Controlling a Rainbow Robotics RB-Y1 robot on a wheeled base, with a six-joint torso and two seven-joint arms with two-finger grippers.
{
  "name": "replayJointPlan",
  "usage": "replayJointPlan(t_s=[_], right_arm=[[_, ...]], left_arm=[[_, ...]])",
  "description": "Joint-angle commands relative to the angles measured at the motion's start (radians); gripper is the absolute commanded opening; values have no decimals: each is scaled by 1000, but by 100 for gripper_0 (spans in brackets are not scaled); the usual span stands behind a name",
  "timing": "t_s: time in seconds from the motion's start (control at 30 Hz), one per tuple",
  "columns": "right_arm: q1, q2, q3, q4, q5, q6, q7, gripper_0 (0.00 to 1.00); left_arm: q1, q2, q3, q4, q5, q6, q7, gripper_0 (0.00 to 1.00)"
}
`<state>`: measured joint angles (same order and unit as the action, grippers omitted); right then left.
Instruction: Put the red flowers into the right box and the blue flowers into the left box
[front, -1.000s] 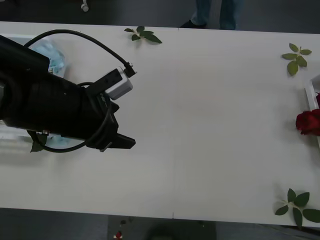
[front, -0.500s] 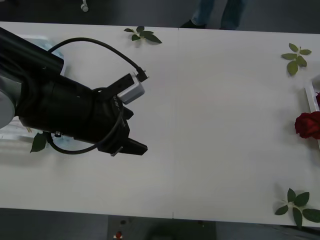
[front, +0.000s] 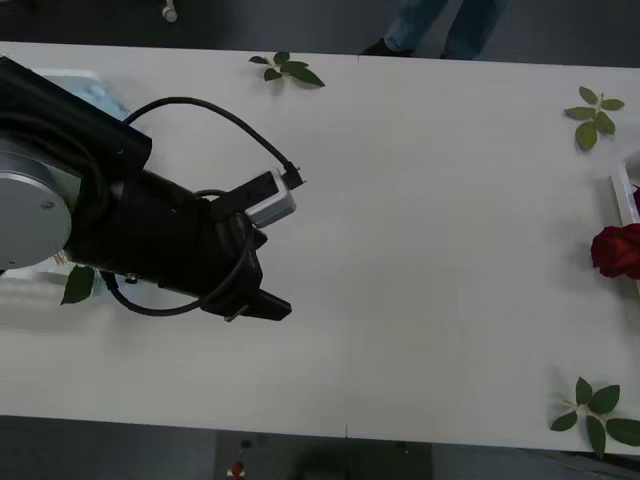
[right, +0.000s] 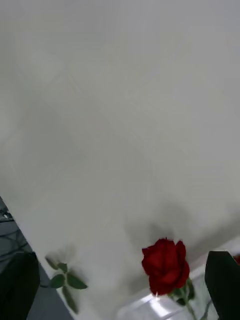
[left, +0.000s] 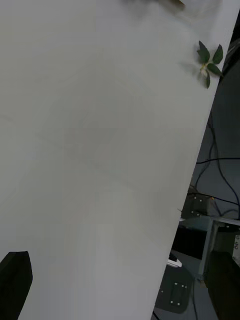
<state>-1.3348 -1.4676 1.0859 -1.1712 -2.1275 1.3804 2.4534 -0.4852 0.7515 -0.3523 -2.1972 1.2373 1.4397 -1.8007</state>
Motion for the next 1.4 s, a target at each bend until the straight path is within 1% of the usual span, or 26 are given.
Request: replayJointPlan(t_s=[0.03,0.13,0.23,0.33,0.43,0.47,0.53,0.57,0.67,0.77,0.8,0.97,1.07,1.1,1.17,1.23,1.27,1.33,1.37,1.4], right_arm=[[36,-105,8,-249,-129,-215,18,97],[80,-114,8,-375,-200,-363,68,97],[134,-114,8,-484,-207,-506,125,97],[220,-100,8,-559,-218,-650,179,96],[324,-54,6,-602,-223,-781,252,96],[342,-46,8,-607,-221,-799,252,97],[407,-23,6,-616,-219,-845,252,97],[439,-17,6,-617,-215,-856,252,96],[491,-14,6,-608,-195,-857,252,96],[502,-13,6,-578,-135,-824,252,96],[502,-13,-4,-559,-111,-788,252,96],[502,9,-121,-453,-43,-538,252,97],[502,30,-230,-398,21,-365,252,96],[502,39,-265,-384,44,-310,252,97],[502,58,-311,-367,72,-242,252,97],[502,82,-363,-352,95,-167,252,97],[502,93,-386,-344,100,-135,252,97],[502,105,-405,-338,103,-109,252,97],[502,113,-409,-338,103,-100,252,96],[502,113,-408,-341,103,-101,252,96]], left_arm=[[-23,-4,-16,-12,-38,18,-35,100],[-19,-4,-16,-12,-32,19,-35,100],[-18,-4,-16,-12,-21,19,-35,100],[-15,-4,-16,-12,-16,19,-40,100],[-15,-4,-16,-12,-7,21,-49,100],[-13,-4,-16,-12,-4,21,-52,100],[-13,-4,-16,-12,5,25,-57,100],[-13,-4,-16,-12,11,30,-60,100],[-13,-6,-14,-12,44,41,-74,100],[-13,-6,-10,-12,87,59,-86,100],[-13,-4,-8,-12,103,64,-94,100],[-4,-4,-8,-12,165,71,-132,100],[-4,-4,-8,-12,176,71,-174,100],[-4,-6,-10,-12,172,70,-209,100],[-4,-6,-10,-12,166,64,-273,100],[-4,-6,-8,-12,159,56,-404,100],[-3,-6,-8,-12,142,48,-500,100],[-3,-6,-8,-12,123,34,-634,100],[2,-4,-8,-12,103,18,-747,100],[5,-4,-8,-12,97,10,-790,100]])
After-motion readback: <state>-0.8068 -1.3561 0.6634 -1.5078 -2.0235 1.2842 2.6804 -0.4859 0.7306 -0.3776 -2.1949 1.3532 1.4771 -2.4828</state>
